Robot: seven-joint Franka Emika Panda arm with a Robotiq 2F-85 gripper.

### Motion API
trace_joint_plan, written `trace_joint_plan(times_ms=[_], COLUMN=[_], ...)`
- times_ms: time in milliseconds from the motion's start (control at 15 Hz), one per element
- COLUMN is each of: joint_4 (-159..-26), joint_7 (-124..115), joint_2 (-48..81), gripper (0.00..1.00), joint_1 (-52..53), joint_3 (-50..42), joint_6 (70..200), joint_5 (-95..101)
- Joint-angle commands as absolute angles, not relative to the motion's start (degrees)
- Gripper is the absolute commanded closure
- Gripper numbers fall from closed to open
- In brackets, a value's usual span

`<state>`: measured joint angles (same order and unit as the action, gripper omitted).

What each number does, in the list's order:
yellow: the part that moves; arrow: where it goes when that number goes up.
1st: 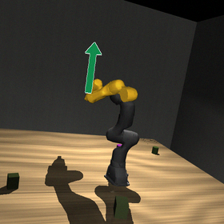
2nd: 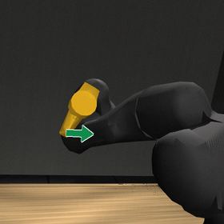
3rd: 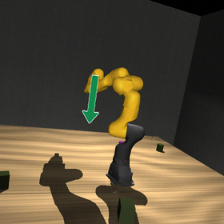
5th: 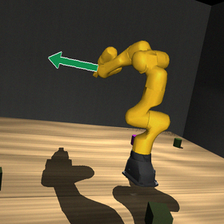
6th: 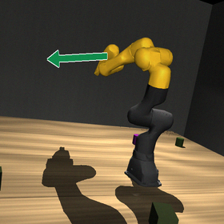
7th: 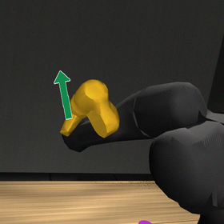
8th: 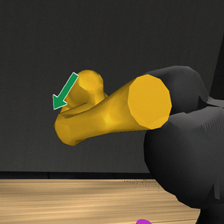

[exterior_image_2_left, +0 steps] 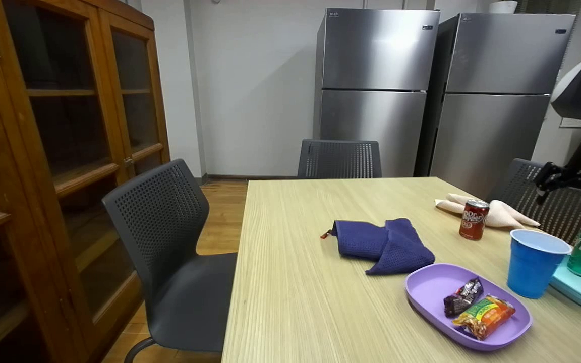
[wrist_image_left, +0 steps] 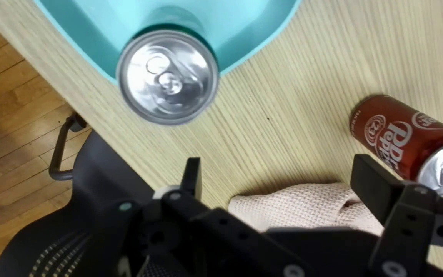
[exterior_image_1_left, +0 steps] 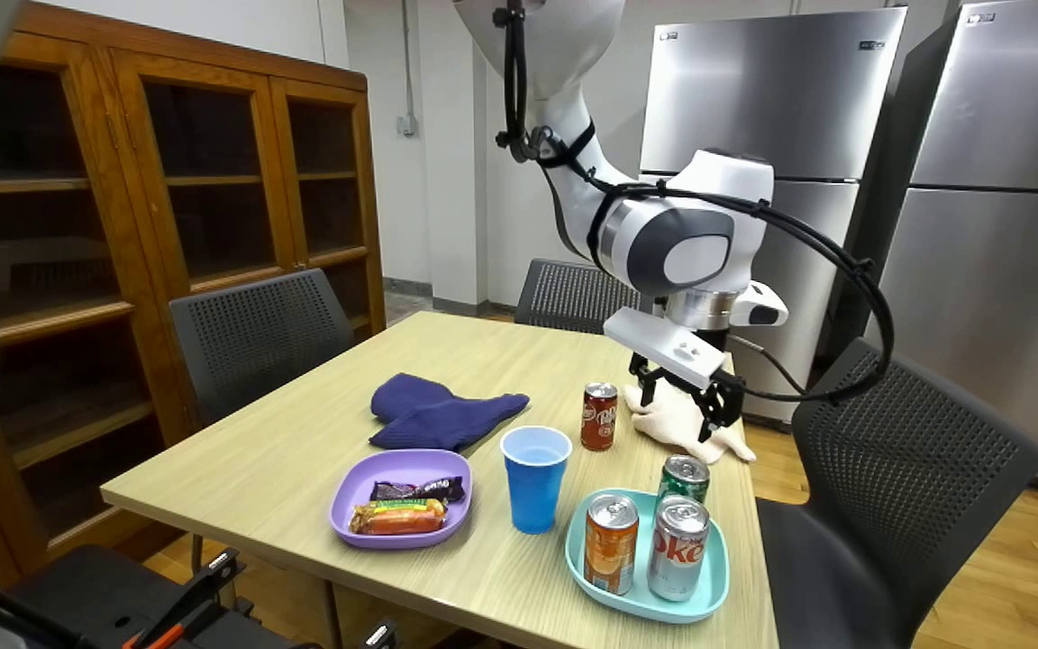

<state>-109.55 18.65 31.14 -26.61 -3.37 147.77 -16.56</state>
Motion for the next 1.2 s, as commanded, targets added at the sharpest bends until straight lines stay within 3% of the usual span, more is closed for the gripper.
trace_joint_plan(times_ms=[0,1133], joint_4=[-110.1,-109.5], joint_7=[14.6,11.8], joint_2=[28.1,28.5], gripper=[0.0,0.0], joint_1=[-25.3,-22.5], joint_3=[-2.5,-3.1], joint_6=[145.5,147.5], joint_5=[-19.3,-19.4])
